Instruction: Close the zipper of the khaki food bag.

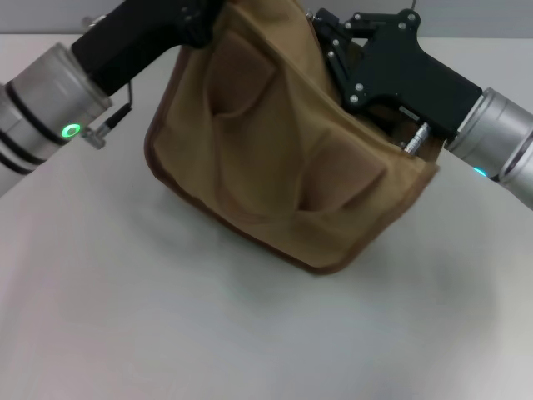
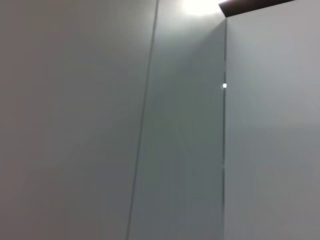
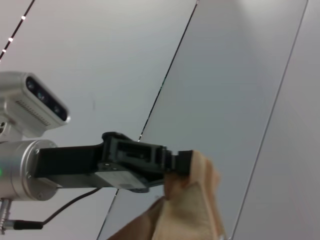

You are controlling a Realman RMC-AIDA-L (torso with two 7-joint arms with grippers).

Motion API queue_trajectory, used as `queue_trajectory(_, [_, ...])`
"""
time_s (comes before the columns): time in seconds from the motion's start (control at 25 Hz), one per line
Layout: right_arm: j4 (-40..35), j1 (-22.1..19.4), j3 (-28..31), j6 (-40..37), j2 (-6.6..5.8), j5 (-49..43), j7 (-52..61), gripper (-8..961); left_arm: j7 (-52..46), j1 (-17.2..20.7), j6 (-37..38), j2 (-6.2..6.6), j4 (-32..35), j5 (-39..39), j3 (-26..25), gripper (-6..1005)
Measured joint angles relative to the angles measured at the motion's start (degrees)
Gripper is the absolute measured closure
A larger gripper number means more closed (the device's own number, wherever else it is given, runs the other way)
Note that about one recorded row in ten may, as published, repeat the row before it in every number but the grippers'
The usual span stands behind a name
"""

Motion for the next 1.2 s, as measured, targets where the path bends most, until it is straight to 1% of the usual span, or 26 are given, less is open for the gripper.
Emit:
queue_trajectory(0.24, [-1.4,-2.6,-0.1,-1.8,-0.2,0.0,3.4,953,0.0,2.5,-0.4,0.25,0.8,-1.7,0.0,981])
queue_trajectory(0.36, [-3.8,-5.0,-0.5,-2.7,-0.21,-0.3,7.5,954,0.0,3.4,-0.5,0.26,1.5,-2.1,-0.1,978])
queue_trajectory(0.68, [-7.1,-10.8,-0.6,-7.0,-0.34,-0.4,14.8,955,0.0,4.2,-2.3,0.37,1.8,-2.4,-0.1,966])
queue_trajectory(0.92, [-7.4,-13.6,-0.5,-7.4,-0.43,-0.4,16.5,955,0.0,4.7,-3.0,0.39,2.2,-2.5,-0.1,957])
queue_trajectory(1.2, [-7.2,-15.9,0.0,-7.9,-0.47,-0.2,16.6,956,-0.6,6.3,-3.0,0.47,3.8,-2.8,-0.5,946])
